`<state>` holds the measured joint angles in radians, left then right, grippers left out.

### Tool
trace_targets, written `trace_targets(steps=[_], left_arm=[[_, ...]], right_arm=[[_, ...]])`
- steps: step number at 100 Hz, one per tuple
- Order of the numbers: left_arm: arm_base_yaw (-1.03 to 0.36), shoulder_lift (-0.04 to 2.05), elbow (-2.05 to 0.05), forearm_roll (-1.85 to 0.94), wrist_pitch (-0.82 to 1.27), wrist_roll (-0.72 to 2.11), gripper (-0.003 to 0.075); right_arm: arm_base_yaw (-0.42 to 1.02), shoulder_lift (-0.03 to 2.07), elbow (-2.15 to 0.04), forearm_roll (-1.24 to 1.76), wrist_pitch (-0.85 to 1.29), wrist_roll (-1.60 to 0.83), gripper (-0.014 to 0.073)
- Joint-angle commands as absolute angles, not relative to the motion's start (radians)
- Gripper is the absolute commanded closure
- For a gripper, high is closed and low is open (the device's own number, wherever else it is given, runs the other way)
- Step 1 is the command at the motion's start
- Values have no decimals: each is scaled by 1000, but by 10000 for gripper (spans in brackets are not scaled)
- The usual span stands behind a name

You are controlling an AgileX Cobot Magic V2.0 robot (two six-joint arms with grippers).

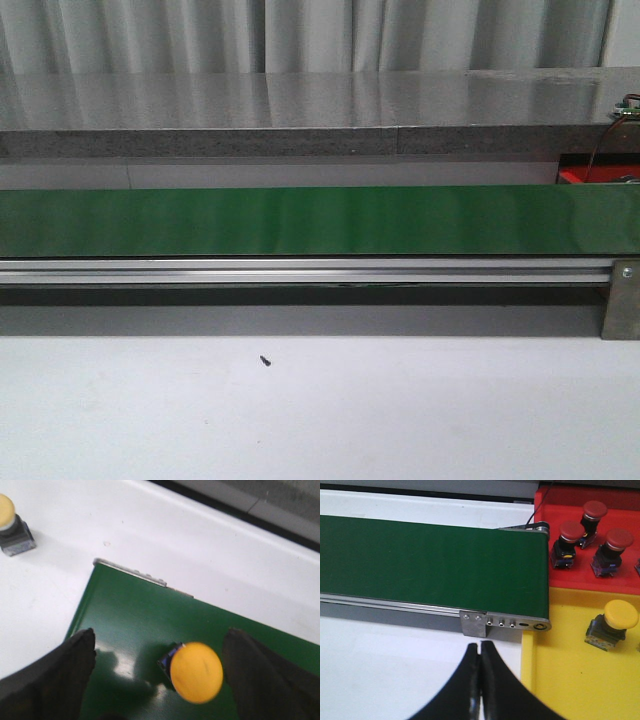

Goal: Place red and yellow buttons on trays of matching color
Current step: 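Carry the yellow button onto the conveyor start and release it, then grasp the last loose yellow push-button with the left gripper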

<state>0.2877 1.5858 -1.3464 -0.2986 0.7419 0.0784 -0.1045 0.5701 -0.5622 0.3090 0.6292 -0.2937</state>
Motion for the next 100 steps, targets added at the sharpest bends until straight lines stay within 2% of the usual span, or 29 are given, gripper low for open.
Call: trace_targets(steps=[1,41,62,100], left_arm=[[326,1530,-1381,-322,683,78,197],[525,1590,-1381,-329,631,67,197],[536,1709,-1433,-341,636,67,197],[534,1957,-1666,-389,638,67,198]], right_arm=[[-104,568,-588,322,564,-302,614],[-104,568,-588,322,564,-302,614],[-104,568,-588,322,564,-302,614],[-104,568,-588,322,564,-302,614]])
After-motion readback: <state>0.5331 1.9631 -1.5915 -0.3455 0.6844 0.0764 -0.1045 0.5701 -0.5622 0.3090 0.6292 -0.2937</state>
